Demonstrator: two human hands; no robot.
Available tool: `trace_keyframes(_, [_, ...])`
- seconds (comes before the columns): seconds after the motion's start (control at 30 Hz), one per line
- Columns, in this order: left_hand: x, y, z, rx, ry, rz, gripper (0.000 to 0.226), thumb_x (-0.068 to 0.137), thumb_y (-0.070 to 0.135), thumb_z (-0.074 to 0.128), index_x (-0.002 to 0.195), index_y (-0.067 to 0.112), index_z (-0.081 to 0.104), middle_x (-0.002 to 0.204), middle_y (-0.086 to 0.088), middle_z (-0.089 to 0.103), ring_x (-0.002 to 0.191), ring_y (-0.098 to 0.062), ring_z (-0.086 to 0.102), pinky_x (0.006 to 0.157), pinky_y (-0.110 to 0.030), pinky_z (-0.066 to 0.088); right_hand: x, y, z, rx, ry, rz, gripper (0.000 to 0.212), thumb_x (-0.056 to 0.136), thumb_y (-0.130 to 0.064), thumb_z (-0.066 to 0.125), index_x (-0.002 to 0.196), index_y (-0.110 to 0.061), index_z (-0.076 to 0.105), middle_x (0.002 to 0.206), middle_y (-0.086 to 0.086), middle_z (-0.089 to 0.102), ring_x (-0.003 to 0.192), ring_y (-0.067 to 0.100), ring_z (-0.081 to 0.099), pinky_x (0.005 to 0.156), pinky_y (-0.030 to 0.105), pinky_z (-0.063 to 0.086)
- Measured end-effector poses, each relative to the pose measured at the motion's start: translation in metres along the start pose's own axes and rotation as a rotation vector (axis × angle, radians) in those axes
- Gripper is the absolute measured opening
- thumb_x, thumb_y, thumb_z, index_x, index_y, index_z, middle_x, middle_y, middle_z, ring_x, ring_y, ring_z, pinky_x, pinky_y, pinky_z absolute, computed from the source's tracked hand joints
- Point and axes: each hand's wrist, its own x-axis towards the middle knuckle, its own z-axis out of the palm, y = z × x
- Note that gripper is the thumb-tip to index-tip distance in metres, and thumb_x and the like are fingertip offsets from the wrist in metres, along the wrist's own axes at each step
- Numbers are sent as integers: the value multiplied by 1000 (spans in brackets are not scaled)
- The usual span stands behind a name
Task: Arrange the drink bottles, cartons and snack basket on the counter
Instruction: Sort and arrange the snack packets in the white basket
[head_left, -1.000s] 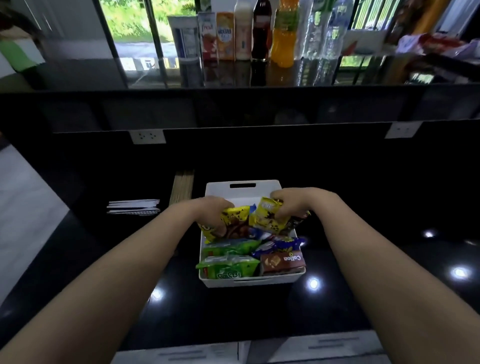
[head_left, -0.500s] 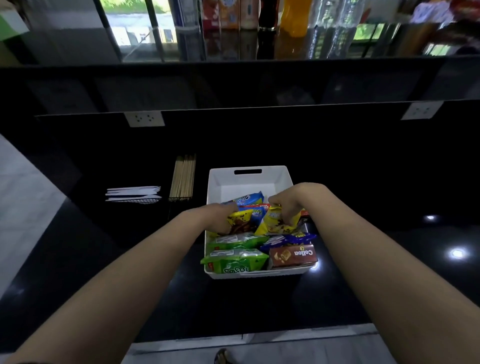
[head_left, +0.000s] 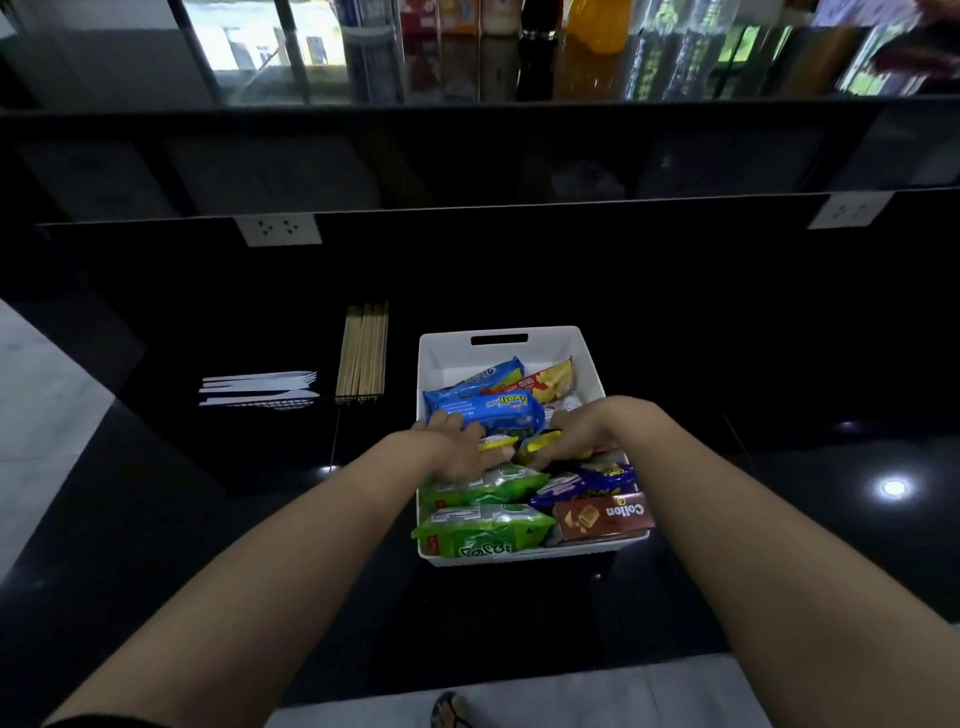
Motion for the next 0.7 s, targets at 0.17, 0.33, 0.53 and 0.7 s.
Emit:
trace_keyframes(0.17, [2, -5, -16, -133, -43, 110, 64, 99, 59, 17, 148, 22, 33, 152, -12, 34, 139, -30, 32, 112, -38, 26, 4, 1, -16, 199, -58, -70, 85, 71, -74, 62, 138, -25, 44, 148, 4, 38, 135, 25, 36, 111, 40, 32])
trace_keyframes(0.33, [8, -1, -21, -103, -26, 163, 57, 97, 58, 34, 136, 20, 50, 137, -7, 51, 123, -26, 49, 104, -38, 40, 23, 1, -37, 232, 200, -160, 18, 96, -25, 54, 84, -11, 55, 83, 6, 54, 73, 19, 50, 79, 32, 45])
trace_keyframes(0.53, [26, -5, -46, -251, 199, 157, 43, 89, 57, 53, 100, 16, 53, 95, -6, 59, 81, -21, 54, 69, -33, 43, 53, -5, -53, -33, 579, -200, 16, 99, -11, 44, 106, -8, 58, 106, 13, 62, 94, 27, 57, 79, 35, 46])
trace_keyframes(0.7, [64, -17, -64, -333, 509, 93, 32, 98, 38, 48, 115, 12, 58, 114, -12, 60, 100, -28, 58, 77, -34, 44, 88, -10, -57, -193, 538, -223, 35, 101, -17, 47, 135, -15, 51, 136, 13, 54, 119, 28, 53, 97, 37, 46])
